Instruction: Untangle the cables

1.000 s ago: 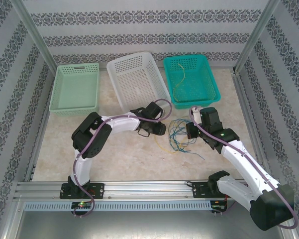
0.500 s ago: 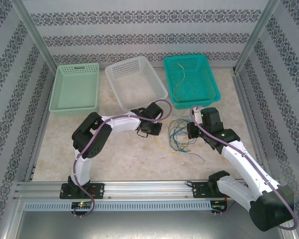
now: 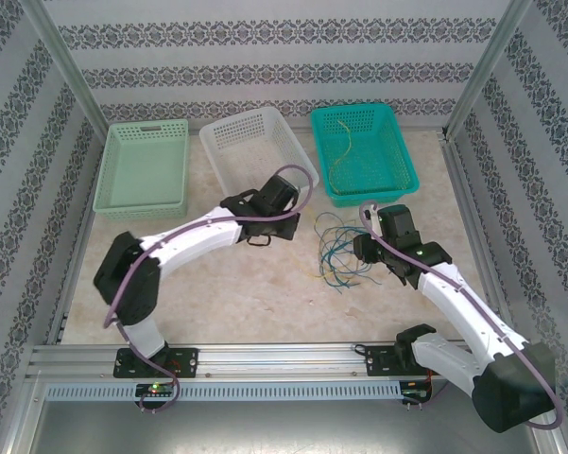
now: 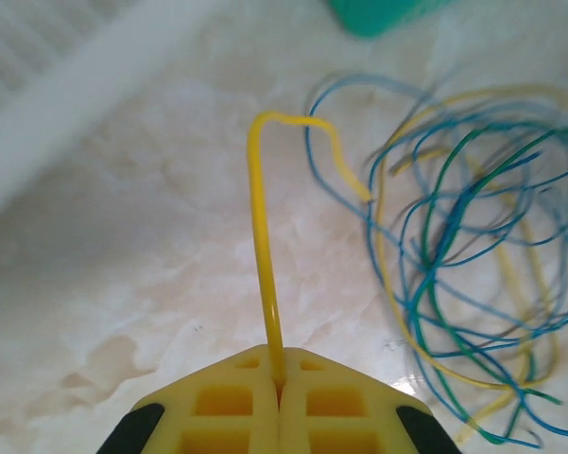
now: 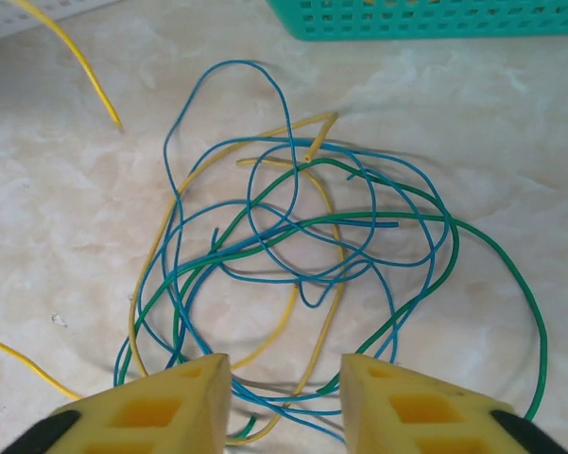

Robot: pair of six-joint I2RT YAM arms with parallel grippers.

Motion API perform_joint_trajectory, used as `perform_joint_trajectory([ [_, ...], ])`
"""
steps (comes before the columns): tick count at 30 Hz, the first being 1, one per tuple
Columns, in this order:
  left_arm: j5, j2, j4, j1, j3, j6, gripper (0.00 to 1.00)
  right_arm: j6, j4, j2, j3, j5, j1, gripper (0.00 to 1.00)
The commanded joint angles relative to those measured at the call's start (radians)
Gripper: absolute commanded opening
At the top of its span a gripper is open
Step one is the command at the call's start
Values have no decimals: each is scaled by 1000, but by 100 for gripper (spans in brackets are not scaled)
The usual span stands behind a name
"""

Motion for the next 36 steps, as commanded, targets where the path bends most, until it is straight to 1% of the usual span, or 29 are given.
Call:
perform_joint_trajectory([
  [1, -81, -79, -99, -9, 23, 58, 4, 6, -11, 15, 28, 19, -2, 45],
  [5, -123, -165, -137, -9, 27, 88, 4, 3, 17, 21, 57, 10, 18, 55],
  [7, -138, -220, -130, -9, 24, 104, 4, -13, 43, 23, 77, 0, 45, 63],
  [9, -129, -266, -113, -9, 23, 123, 4, -31, 75, 25, 92, -20, 80, 65],
  [12, -104, -322, -83, -10, 23, 140, 4, -54, 162, 17, 99, -91, 126, 75],
  [13, -99, -337, -75, -9, 24, 143, 4, -59, 195, 13, 97, -113, 138, 76],
  [17, -59, -367, -49, -9, 26, 159, 5, -104, 293, 10, 94, -197, 193, 79],
  [21, -26, -380, -19, -9, 26, 157, 5, -152, 309, 82, 128, -287, 249, 80],
  [22, -23, -384, -11, -9, 26, 156, 5, -160, 315, 103, 137, -304, 271, 83],
  [27, -6, -399, 17, -7, 25, 153, 5, -202, 383, 188, 176, -306, 350, 85],
  [32, 0, -406, 61, 7, 21, 139, 5, -227, 397, 293, 240, -408, 384, 85],
  [35, 29, -401, 109, 20, 26, 127, 5, -267, 356, 359, 277, -372, 415, 83],
  [36, 35, -400, 125, 24, 25, 120, 5, -267, 361, 374, 283, -372, 420, 80],
])
